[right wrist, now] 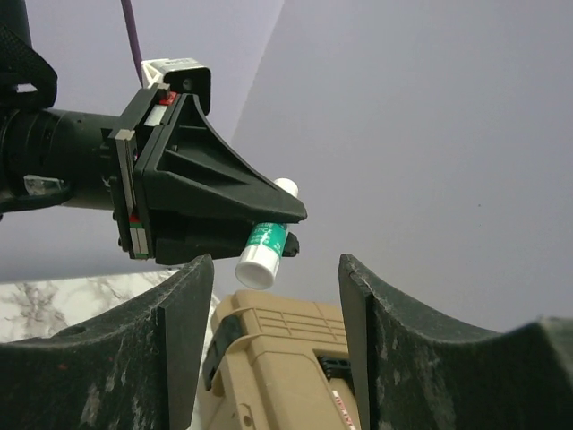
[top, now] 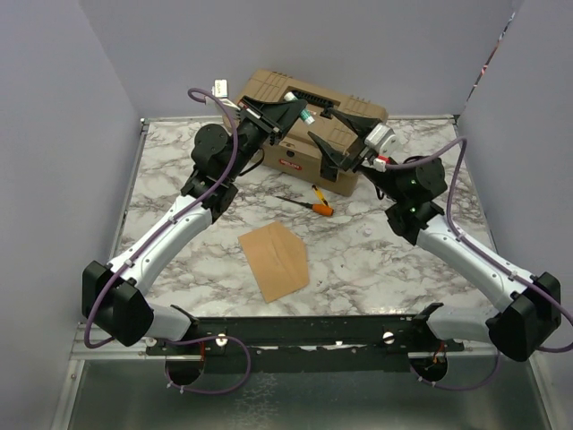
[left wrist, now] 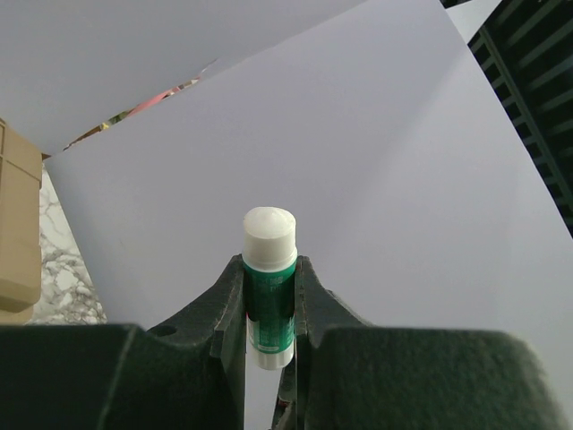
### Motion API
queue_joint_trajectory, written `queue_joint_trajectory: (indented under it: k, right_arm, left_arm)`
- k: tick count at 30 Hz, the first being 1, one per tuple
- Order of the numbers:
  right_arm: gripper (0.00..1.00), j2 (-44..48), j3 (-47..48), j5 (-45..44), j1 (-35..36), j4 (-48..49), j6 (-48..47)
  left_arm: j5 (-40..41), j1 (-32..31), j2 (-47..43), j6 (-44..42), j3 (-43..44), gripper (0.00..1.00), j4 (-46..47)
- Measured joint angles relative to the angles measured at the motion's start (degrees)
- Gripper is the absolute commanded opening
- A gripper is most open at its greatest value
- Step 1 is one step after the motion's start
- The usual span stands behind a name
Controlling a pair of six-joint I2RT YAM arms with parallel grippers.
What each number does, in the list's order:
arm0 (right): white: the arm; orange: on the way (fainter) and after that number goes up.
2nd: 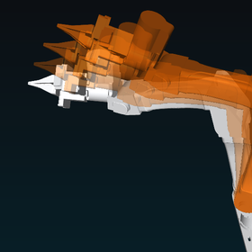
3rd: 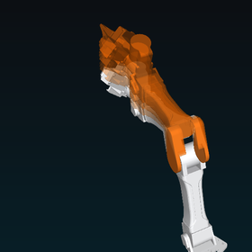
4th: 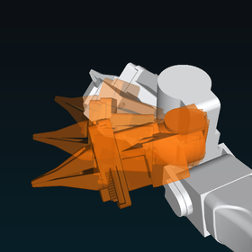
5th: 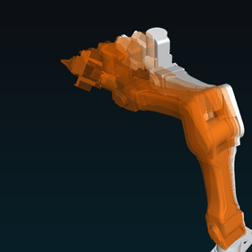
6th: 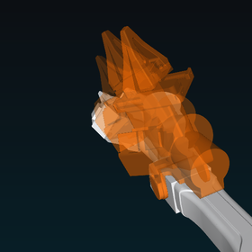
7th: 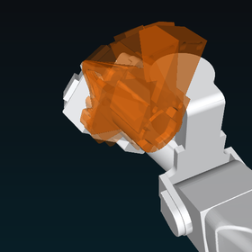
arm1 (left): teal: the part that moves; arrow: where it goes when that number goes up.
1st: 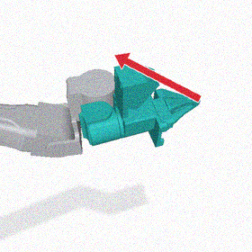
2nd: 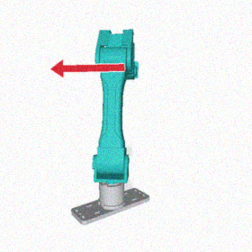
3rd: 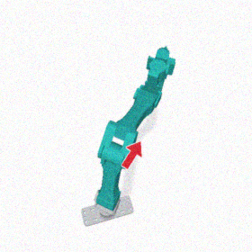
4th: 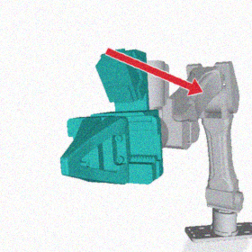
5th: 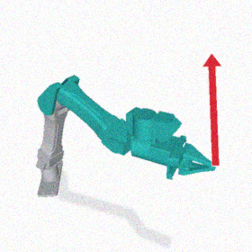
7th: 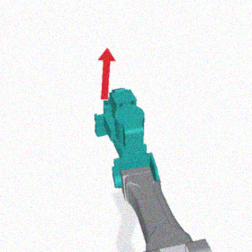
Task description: Place the letter into the envelope and seal it
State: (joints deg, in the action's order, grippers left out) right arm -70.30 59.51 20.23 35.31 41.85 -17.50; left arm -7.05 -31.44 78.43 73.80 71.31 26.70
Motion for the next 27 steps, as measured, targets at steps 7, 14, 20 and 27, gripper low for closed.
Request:
queue_joint_trajectory:
  k: [7, 14, 20, 27]
  right_arm:
    - [0.53, -3.5, 0.0, 2.3, 0.2, 3.0, -4.7]
    - [0.35, -6.0, 0.0, 3.2, 0.3, 6.6, -6.2]
    - [0.10, -7.2, -0.3, 3.1, 0.6, 8.0, -5.7]
    - [0.42, -7.2, -0.5, 1.3, 0.9, 8.3, -3.0]
  left_arm:
    - [0.0, 0.0, 0.0, 0.6, 0.0, 0.00, -0.2]
    - [-1.0, 0.0, 0.0, 0.7, -0.7, 0.00, -0.3]
    - [-1.1, 0.2, -0.1, 1.1, -2.6, 0.00, -0.1]
    - [-1.9, 0.3, -0.2, 0.8, -4.1, 0.00, 0.5]
